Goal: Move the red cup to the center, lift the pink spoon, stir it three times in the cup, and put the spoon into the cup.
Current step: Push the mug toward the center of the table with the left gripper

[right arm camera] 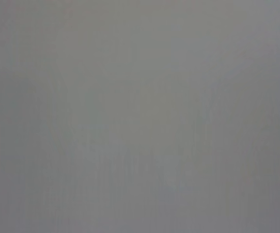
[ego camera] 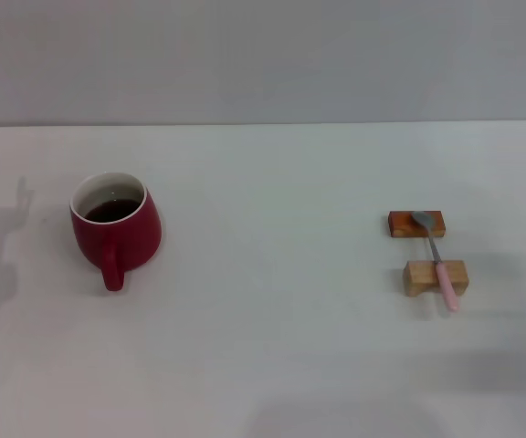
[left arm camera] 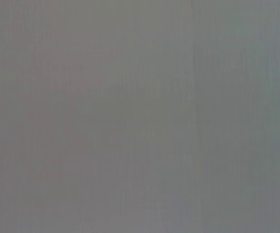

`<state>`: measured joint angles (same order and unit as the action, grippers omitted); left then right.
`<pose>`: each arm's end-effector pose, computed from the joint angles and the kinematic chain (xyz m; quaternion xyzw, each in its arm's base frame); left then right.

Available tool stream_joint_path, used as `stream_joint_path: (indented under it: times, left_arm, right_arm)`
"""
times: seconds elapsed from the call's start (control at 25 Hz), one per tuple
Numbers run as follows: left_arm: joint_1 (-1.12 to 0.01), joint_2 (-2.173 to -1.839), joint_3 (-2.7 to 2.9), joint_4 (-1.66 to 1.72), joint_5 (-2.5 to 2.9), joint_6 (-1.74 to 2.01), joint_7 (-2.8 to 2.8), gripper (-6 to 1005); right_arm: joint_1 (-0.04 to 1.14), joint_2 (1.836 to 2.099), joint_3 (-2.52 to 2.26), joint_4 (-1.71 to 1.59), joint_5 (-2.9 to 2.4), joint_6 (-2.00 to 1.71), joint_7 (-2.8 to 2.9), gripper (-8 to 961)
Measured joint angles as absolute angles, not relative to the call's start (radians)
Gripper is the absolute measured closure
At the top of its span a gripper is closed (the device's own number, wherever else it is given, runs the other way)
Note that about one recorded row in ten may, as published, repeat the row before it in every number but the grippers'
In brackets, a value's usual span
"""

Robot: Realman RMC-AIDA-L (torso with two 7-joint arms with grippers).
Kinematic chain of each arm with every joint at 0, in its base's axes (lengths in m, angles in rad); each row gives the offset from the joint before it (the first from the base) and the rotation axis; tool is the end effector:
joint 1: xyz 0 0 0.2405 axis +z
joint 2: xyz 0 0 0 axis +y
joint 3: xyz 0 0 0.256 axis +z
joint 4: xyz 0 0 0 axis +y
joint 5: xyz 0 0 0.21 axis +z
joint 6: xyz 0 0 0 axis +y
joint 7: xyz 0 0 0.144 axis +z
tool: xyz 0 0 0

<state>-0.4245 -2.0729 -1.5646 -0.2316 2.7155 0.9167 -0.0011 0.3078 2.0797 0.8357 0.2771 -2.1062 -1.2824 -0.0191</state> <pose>-0.3671 0.3523 0.0299 -0.6189 -0.2794 -0.2093 0.7036 0.3415 0.2983 0.0046 -0.6138 0.2253 0.3041 0.6928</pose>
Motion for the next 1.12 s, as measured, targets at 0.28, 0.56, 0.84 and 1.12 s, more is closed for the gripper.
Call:
stream_joint_path:
  times: [0.28,0.56,0.84,1.12]
  left_arm:
    - [-0.425,-2.071,-1.565,-0.232,2.715,0.919,-0.012,219]
    - [-0.425,-2.072,-1.565,-0.225,2.715,0.921,-0.013,225]
    - [-0.421,-2.072,-1.565,-0.226,2.715,0.921,-0.014,230]
    - [-0.419,-2.074,-1.528,-0.220,2.717,0.912,-0.013,235]
  right_arm:
    - [0.326,2.079,0.834,0.227,-2.108,-1.263,0.088,135]
    - [0.327,2.078,0.831,0.229,-2.112,-1.262,0.090,135]
    - [0.332,2.078,0.831,0.229,-2.112,-1.262,0.090,135]
    - [0.344,2.077,0.834,0.227,-2.112,-1.262,0.091,136]
